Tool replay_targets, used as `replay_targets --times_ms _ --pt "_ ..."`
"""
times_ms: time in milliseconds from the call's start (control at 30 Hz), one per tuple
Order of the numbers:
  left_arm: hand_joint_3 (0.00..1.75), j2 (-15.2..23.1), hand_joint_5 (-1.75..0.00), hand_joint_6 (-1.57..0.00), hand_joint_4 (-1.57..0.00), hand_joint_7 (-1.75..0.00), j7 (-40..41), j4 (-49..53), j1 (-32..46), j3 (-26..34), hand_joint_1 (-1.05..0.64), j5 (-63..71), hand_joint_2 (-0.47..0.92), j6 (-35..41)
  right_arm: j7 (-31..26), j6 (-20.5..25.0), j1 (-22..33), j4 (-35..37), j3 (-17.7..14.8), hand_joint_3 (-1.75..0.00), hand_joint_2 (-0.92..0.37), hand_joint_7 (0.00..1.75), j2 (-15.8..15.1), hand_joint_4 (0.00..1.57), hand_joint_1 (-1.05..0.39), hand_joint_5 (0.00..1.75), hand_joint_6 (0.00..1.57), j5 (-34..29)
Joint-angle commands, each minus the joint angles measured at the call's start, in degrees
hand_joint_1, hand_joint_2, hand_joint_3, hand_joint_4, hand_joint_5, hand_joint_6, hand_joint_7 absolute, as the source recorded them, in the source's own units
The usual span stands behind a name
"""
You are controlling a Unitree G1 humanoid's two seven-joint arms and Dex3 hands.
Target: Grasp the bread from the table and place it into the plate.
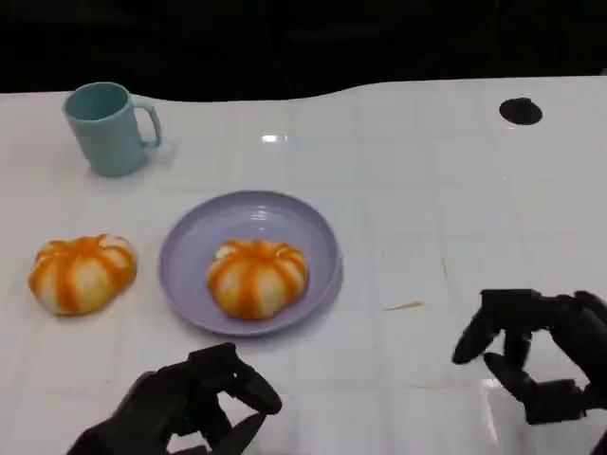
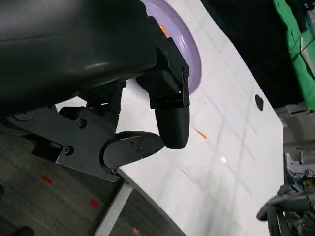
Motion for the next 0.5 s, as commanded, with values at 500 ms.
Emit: replay_targets --times_ms 500 --pt "0.62 1.2 -1.75 -0.65 -0.64 -1.22 -0.3 1.4 -0.6 1.9 -0.23 -0.8 0.82 -1.4 -14.9 -4.3 3.0 2.1 0.7 -1.46 -0.14 1.37 0.5 0.99 0.02 1.75 0.91 -16.1"
